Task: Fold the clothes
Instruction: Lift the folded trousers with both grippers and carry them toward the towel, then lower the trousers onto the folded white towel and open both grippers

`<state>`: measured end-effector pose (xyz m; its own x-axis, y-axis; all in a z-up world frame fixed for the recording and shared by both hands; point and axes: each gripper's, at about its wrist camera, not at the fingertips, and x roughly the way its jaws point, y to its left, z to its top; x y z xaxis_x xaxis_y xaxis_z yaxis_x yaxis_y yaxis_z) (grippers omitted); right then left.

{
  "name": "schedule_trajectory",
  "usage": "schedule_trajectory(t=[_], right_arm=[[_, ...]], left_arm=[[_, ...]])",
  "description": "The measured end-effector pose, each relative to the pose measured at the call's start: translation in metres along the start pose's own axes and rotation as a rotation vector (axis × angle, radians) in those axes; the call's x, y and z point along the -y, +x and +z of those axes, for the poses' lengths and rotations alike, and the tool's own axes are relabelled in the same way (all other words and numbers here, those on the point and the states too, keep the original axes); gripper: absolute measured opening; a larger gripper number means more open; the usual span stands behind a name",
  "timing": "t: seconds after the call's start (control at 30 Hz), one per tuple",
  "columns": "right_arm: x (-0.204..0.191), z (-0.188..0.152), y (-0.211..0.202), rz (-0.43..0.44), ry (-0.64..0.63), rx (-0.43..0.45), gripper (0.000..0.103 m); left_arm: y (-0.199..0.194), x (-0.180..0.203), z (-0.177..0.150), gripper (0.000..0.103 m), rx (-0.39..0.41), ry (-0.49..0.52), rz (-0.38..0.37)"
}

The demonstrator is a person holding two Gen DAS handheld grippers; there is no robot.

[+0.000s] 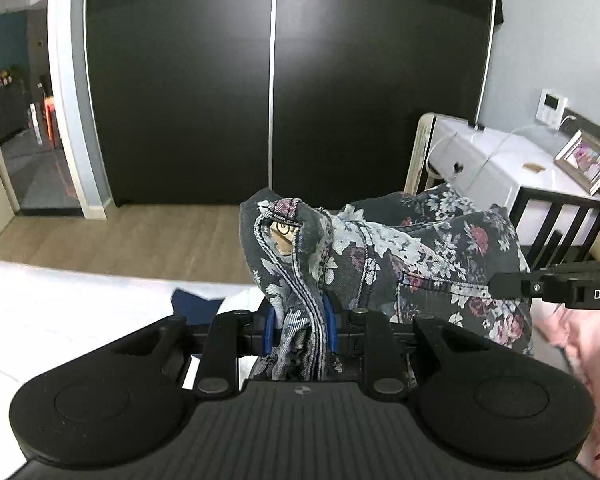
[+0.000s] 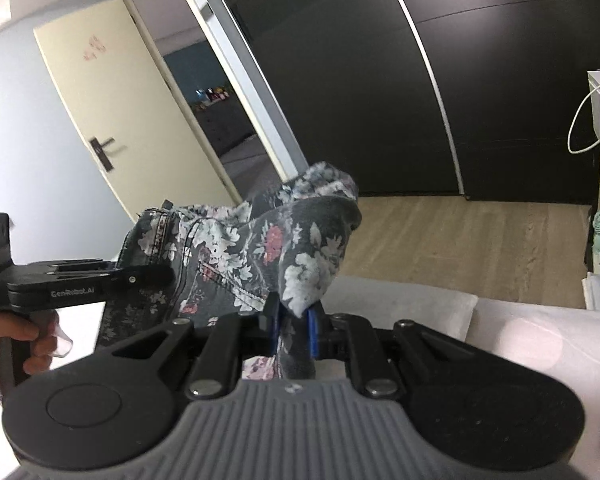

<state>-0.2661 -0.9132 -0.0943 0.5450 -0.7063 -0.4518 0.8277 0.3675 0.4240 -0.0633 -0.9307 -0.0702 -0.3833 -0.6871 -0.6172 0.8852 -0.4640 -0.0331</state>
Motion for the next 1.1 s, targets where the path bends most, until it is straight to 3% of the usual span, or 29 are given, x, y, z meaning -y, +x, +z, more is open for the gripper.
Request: schedule_trajectory(t=[0.27,0.5,0.57,0.67,0.73,0.83,0.87,0.9,1.1], right_arm=[[0.02,-0.024,0.04,-0.091,0.009,-0.023,0.017],[0.029,-0.025,0.056,-0.094,0.024,-0.048,0.023],[0.026,-0.022,0.052,-0.104,0.017,-0.054,0.026],[0.015,-0.013,0.039,-0.154,-0.066,-0.026,0.042],[0.008,-0.006,0.029,-0.19,-0.156,0.022,0.042],[0.007,0.006,0.021,-0.195,-0.241,0.061,0.034],[0.006,0.011,0.023,-0.187,-0.266,0.063,0.02],[0.006,0.016,0.028,-0.179,-0.284,0.059,0.015],[0.01,0.011,0.051,-0.179,-0.305,0.029,0.011]], left_arm=[[0.037,-0.028,-0.019,0.022,-0.009,-0.05,-0.053],[0.055,-0.037,-0.028,0.026,-0.05,-0.116,-0.062],[0.05,-0.037,-0.026,0.029,-0.052,-0.122,-0.048],[0.024,-0.033,-0.014,0.031,-0.038,-0.099,-0.02],[-0.001,-0.03,-0.009,0.032,0.002,-0.059,0.002],[-0.036,-0.023,-0.008,0.032,0.051,-0.03,0.011],[-0.044,-0.018,-0.01,0.03,0.056,-0.022,0.001],[-0.047,-0.013,-0.014,0.026,0.054,-0.016,-0.003],[-0.028,-0.005,-0.046,0.012,-0.048,0.004,0.033]])
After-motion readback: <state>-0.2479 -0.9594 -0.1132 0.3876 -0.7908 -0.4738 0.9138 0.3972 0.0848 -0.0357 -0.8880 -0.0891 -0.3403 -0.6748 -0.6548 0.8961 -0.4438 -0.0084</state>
